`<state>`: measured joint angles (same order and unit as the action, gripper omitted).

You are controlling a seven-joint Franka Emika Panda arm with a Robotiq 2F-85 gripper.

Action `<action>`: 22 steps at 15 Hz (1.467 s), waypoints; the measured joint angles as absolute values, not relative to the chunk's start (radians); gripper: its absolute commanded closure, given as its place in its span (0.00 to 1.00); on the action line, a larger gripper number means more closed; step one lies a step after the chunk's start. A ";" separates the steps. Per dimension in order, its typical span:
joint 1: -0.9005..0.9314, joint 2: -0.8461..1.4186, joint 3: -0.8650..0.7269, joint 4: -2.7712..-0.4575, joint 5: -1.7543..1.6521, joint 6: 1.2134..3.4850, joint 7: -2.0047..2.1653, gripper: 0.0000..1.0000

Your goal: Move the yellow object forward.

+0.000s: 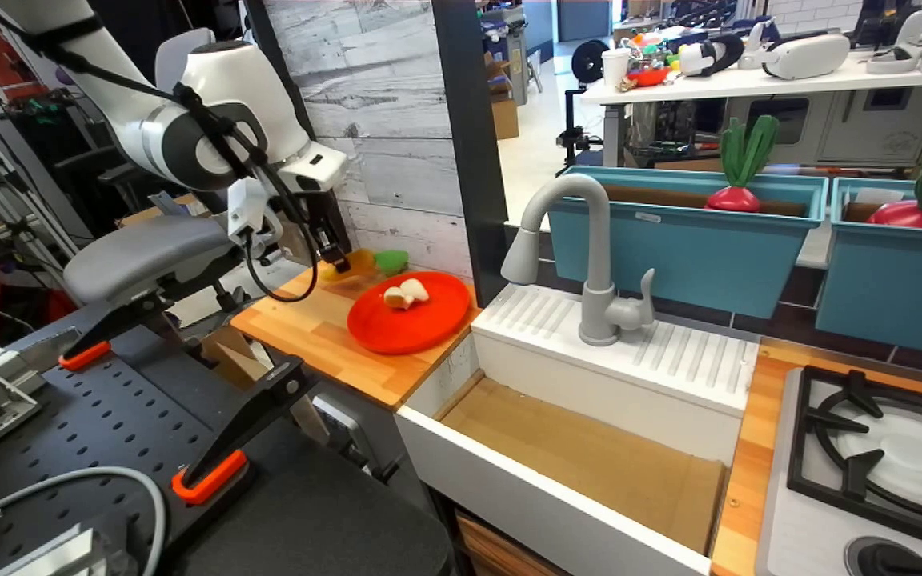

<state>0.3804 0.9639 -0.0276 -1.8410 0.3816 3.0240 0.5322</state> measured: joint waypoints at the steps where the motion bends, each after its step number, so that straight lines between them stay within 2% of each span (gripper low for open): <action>1: 0.379 0.944 -0.022 -1.856 0.382 3.024 0.531 0.98; 11: 0.335 0.714 0.046 -2.175 0.377 3.086 0.398 0.98; 17: 0.257 0.715 0.049 -2.256 0.359 3.107 0.338 0.98; 22: 0.259 0.750 0.045 -2.260 0.315 3.097 0.331 0.98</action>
